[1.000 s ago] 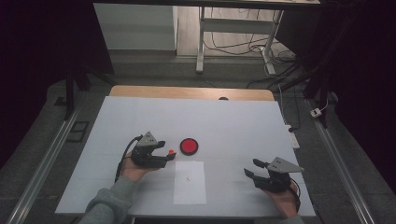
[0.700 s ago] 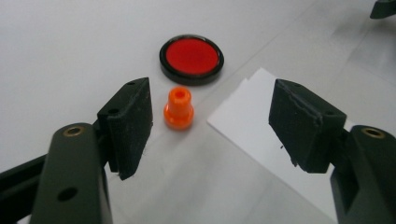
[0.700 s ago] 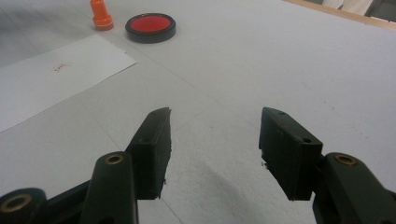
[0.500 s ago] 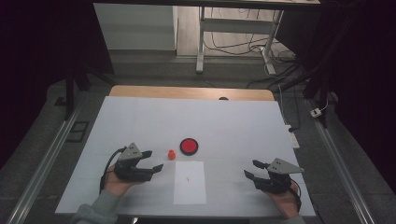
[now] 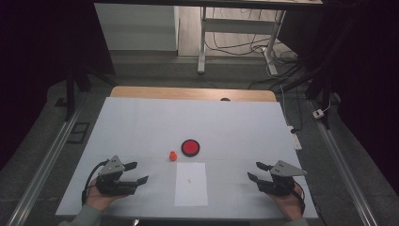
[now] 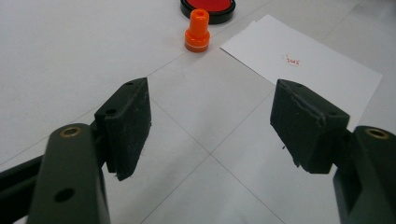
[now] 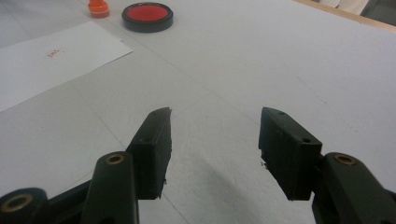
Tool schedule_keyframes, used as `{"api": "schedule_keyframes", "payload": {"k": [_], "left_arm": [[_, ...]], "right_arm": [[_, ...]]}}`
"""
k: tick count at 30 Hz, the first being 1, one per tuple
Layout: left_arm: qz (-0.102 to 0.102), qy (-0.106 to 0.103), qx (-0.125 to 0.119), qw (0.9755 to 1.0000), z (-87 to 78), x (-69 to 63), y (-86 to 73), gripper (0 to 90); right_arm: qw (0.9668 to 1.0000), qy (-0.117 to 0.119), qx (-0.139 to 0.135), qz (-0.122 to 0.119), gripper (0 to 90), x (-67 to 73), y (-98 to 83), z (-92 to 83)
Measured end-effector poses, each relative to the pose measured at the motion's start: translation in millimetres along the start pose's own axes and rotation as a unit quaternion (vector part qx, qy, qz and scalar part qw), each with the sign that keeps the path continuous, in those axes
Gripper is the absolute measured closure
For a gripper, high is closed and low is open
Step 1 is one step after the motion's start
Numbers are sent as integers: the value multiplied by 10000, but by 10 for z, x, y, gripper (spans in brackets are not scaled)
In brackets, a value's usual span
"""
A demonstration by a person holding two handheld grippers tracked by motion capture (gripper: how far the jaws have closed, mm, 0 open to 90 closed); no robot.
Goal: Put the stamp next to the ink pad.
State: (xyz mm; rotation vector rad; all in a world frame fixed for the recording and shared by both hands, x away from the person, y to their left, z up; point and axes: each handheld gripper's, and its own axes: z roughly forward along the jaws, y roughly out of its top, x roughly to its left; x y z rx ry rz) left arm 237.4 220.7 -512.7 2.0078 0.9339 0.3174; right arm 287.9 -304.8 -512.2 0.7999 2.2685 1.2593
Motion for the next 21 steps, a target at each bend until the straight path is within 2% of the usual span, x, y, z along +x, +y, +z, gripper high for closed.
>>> {"api": "schedule_keyframes", "payload": {"k": [7,21], "left_arm": [[41,-50,45,10000,21,-18,6,293],[-6,-49,33,10000,13,4,15,292]], "right_arm": [[10000,-45,33,-48,437,3,3,-5],[10000,-44,31,-52,436,8,6,-4]]}}
